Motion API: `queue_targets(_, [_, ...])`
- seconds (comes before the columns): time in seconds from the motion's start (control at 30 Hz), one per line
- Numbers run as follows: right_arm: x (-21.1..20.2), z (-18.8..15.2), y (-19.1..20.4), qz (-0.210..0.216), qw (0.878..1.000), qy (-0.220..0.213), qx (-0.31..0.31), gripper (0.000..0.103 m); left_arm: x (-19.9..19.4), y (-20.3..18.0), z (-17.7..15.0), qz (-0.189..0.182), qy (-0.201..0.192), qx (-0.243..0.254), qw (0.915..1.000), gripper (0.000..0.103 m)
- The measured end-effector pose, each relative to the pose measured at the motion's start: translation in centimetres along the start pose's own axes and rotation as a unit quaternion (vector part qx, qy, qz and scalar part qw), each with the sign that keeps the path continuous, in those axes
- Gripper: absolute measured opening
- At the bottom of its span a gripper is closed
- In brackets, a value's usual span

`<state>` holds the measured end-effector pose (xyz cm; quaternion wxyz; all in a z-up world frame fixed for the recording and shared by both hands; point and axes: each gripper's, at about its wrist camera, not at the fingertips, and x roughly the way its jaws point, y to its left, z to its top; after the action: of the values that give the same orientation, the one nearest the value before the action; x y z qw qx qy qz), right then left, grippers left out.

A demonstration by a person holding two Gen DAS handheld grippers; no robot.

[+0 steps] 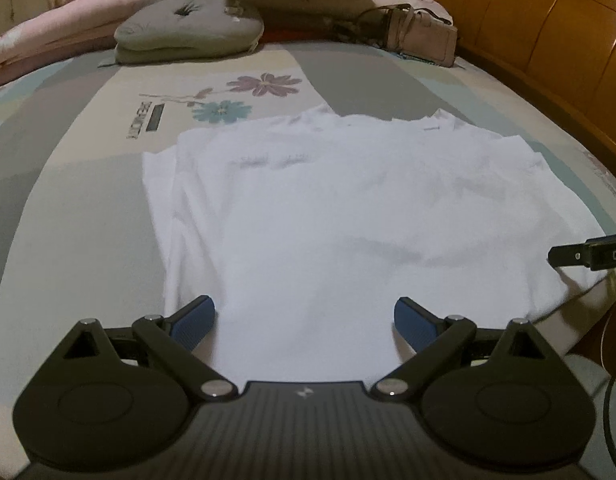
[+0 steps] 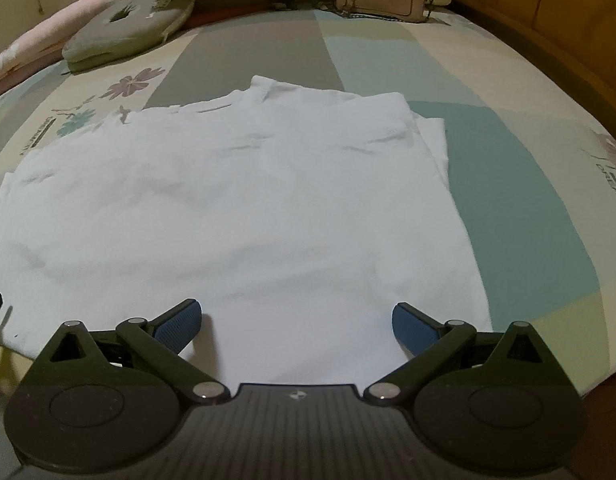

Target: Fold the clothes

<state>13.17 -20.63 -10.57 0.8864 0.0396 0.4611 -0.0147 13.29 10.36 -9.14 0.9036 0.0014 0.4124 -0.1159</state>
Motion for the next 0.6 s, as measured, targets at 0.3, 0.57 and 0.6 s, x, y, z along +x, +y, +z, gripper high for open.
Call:
queue_targets(0.3, [-1.2,0.3,1.3,-0.003,1.0,-0.013,-0.01,0.103,-1.6,-0.1,0.1,-0.001,-0.015,-0.016,0.9998,0.096])
queue_targets(0.57, [-1.9,0.4,1.9,-0.004,1.0,-0.022,-0.019,0.103,-1.2,1.1,-0.5,0.009,-0.002,-0.03,0.9995,0.096])
queue_targets(0.6, [-1.9,0.5,1.9,-0.005,1.0,-0.022,-0.019,0.103,-1.2,1.4,-0.7,0.005,-0.002,-0.033,0.9994,0.096])
